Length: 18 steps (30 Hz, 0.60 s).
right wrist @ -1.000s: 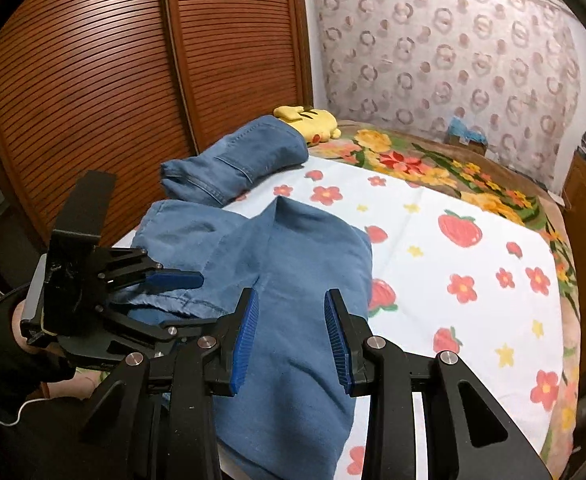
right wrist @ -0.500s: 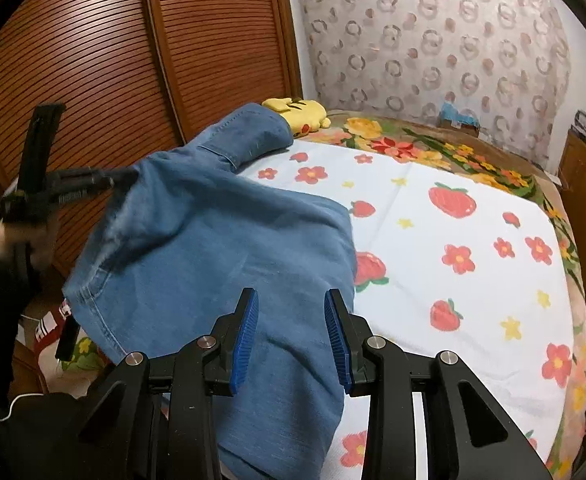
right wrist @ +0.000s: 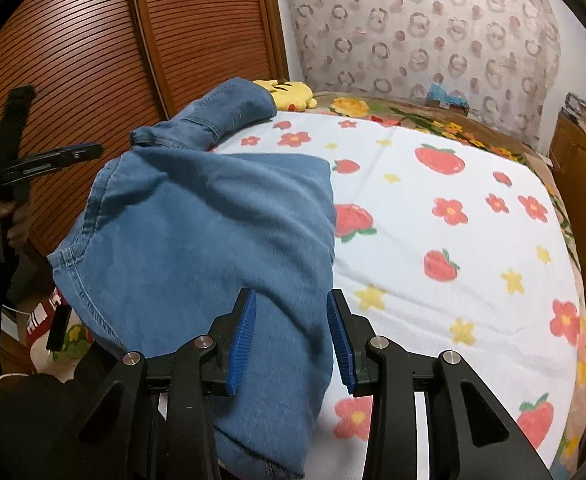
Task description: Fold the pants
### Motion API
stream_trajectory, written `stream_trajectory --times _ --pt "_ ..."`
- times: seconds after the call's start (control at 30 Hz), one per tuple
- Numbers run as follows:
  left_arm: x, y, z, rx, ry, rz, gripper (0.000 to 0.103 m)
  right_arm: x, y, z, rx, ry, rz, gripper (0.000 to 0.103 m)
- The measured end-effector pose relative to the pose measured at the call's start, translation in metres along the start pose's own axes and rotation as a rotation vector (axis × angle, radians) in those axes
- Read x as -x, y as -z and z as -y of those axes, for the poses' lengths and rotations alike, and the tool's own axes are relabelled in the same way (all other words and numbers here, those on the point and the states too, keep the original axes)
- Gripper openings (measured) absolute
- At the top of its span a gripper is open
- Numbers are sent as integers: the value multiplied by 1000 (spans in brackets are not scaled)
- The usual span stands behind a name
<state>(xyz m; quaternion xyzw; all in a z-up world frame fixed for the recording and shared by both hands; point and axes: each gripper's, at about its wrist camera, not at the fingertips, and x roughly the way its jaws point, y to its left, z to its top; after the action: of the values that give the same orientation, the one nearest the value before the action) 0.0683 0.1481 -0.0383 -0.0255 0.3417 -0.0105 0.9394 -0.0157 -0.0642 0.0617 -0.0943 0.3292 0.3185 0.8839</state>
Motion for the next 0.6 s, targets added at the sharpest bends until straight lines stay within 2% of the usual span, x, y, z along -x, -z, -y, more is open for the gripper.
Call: stream_trajectory --times 0.13,0.23,0.3,0.33,0.37,0.47,0.6 --pt "-4 21 25 -23 105 -28 48 2 9 3 -6 10 -8 42" --pt "-23 35 41 -61 109 -87 47 2 14 5 -13 10 -14 44" --pt "-31 40 43 -67 97 -115 25 2 19 6 -25 6 -16 47" --pt "-30 41 40 -61 85 -116 11 2 22 6 -30 5 -15 48" --pt "-26 41 37 -52 86 -107 6 2 23 7 -35 3 -15 48" --pt "-5 41 23 -25 85 -82 3 2 26 8 -45 -5 -13 48" --pt "7 47 15 -27 46 -98 4 0 29 6 -45 -19 -12 50"
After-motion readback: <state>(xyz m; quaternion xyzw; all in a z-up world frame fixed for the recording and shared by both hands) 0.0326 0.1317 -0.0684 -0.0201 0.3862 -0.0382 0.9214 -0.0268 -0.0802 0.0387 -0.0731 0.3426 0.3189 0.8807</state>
